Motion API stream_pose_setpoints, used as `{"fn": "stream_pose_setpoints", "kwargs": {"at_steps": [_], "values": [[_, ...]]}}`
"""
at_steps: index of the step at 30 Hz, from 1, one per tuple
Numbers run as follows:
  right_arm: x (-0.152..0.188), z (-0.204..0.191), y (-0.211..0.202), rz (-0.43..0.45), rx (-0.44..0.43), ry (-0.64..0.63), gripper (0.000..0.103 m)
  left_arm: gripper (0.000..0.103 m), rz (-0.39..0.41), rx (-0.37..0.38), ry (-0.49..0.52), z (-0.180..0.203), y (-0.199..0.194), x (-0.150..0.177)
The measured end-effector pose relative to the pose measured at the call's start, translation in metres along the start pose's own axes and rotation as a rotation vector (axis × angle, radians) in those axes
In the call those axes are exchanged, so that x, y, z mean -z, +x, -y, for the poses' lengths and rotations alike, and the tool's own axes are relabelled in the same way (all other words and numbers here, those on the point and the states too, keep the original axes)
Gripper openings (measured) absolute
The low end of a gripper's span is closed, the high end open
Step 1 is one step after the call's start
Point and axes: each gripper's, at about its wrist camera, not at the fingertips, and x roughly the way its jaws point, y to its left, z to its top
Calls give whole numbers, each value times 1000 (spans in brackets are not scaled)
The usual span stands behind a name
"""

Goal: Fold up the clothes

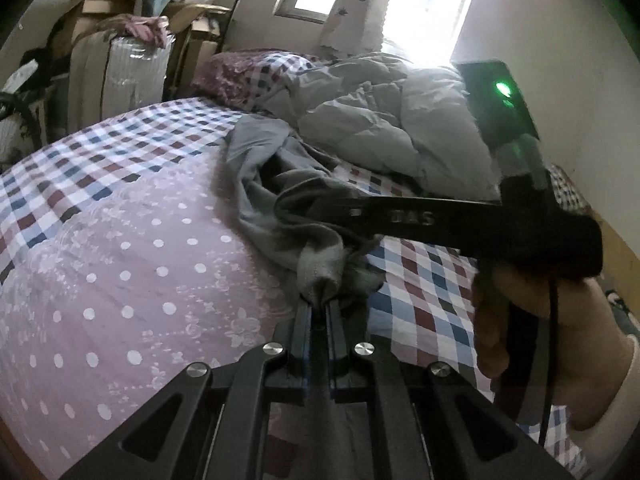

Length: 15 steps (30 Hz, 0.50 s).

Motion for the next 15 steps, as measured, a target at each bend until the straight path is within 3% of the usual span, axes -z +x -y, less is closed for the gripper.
{"fn": "stream_pose_setpoints", "kwargs": {"at_steps": [1, 5, 15], "values": [[0, 2, 0, 5, 2, 10, 24, 5, 1, 1, -13, -2, -1, -1], [2, 16, -20, 78, 23, 77, 9, 5, 21, 2, -58, -10, -7, -5], [15, 54, -103, 266, 56, 206, 5, 5, 123, 11, -58, 2, -27, -18]]}}
